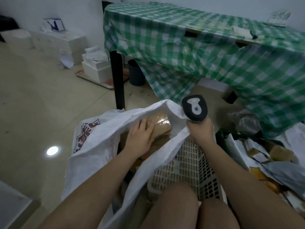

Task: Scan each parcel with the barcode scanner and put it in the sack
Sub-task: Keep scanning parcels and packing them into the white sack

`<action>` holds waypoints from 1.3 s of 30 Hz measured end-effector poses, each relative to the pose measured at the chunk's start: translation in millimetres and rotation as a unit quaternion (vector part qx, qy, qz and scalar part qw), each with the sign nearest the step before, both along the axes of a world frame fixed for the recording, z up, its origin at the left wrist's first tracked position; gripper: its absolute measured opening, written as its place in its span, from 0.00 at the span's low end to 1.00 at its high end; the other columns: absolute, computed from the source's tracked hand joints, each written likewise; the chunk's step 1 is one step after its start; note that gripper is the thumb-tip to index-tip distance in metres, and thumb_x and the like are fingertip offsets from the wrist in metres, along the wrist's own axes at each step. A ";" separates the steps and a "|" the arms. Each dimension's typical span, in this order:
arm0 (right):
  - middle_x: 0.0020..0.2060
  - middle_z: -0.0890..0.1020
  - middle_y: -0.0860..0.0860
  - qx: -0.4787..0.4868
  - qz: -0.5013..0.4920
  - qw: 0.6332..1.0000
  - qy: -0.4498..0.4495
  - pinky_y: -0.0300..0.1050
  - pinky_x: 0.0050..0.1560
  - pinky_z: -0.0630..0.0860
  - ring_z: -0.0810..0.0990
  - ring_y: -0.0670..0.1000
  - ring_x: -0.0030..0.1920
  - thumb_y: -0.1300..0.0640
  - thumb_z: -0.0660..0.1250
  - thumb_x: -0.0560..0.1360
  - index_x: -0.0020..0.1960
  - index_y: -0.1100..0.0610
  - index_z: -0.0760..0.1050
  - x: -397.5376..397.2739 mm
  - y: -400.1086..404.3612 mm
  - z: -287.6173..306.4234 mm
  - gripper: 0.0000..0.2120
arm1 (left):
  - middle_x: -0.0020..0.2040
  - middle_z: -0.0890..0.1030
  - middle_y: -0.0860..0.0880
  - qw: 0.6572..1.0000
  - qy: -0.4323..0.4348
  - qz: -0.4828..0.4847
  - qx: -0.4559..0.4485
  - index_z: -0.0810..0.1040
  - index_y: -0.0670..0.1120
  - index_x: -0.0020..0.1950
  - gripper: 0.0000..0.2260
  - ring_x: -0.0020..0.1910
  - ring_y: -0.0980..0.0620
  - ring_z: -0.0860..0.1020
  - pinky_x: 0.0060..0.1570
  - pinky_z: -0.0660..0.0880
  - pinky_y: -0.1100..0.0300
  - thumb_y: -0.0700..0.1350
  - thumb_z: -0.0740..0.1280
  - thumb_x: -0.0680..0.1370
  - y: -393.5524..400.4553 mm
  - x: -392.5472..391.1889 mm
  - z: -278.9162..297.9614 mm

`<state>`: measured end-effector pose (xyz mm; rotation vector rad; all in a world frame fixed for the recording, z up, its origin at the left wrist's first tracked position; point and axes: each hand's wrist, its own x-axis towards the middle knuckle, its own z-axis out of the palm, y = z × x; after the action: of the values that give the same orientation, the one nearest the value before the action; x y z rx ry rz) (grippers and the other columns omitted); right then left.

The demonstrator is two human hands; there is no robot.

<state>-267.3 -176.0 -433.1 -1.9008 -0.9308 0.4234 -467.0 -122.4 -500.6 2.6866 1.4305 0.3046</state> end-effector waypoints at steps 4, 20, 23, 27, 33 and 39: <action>0.40 0.77 0.50 0.023 0.015 1.000 0.000 0.39 0.40 0.66 0.74 0.49 0.41 0.64 0.68 0.73 0.49 0.56 0.73 1.2 18.7 10.0 0.07 | 0.76 0.53 0.40 0.984 0.170 0.044 -0.034 0.60 0.46 0.76 0.24 0.75 0.38 0.53 0.72 0.56 0.45 0.44 0.61 0.81 32.4 29.2 -8.0; 0.42 0.82 0.54 -0.018 -0.029 0.985 0.170 0.53 0.50 0.80 0.82 0.55 0.45 0.59 0.73 0.73 0.56 0.62 0.77 54.0 -80.4 3.2 0.13 | 0.59 0.80 0.53 0.927 -0.261 -0.038 -0.265 0.76 0.51 0.64 0.13 0.57 0.54 0.77 0.59 0.75 0.54 0.47 0.58 0.83 -41.4 56.2 43.6; 0.44 0.84 0.58 -0.029 -0.082 0.978 0.192 0.54 0.45 0.82 0.83 0.57 0.44 0.58 0.72 0.73 0.48 0.56 0.78 76.1 -148.3 -2.3 0.06 | 0.53 0.81 0.55 0.906 -0.288 -0.090 -0.298 0.76 0.50 0.64 0.13 0.51 0.50 0.79 0.53 0.77 0.52 0.44 0.57 0.83 -74.8 95.1 62.0; 0.40 0.81 0.51 -0.003 -0.160 0.954 0.254 0.46 0.42 0.77 0.79 0.50 0.39 0.61 0.71 0.74 0.49 0.54 0.76 90.2 -241.2 -19.6 0.06 | 0.48 0.79 0.59 0.884 -0.259 -0.171 -0.351 0.73 0.54 0.62 0.13 0.45 0.46 0.80 0.39 0.76 0.53 0.41 0.55 0.83 -128.4 159.8 69.6; 0.39 0.82 0.54 0.065 -0.333 0.881 0.330 0.50 0.43 0.76 0.80 0.54 0.39 0.65 0.70 0.73 0.51 0.59 0.77 122.4 -337.3 -70.7 0.08 | 0.56 0.79 0.55 0.876 -0.151 -0.229 -0.397 0.72 0.51 0.67 0.14 0.52 0.54 0.78 0.50 0.77 0.56 0.46 0.55 0.83 -207.7 252.3 31.2; 0.52 0.81 0.57 0.116 -0.439 0.818 0.352 0.51 0.48 0.77 0.80 0.59 0.51 0.58 0.72 0.71 0.60 0.60 0.75 178.6 -384.1 -110.4 0.18 | 0.61 0.78 0.48 0.866 -0.073 -0.239 -0.433 0.74 0.48 0.67 0.14 0.56 0.50 0.76 0.56 0.75 0.56 0.46 0.58 0.82 -263.0 316.1 -21.4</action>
<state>-88.7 -560.1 -543.5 -1.5375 0.3941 0.3662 -150.9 -385.4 -522.0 2.0719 0.5740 -0.1510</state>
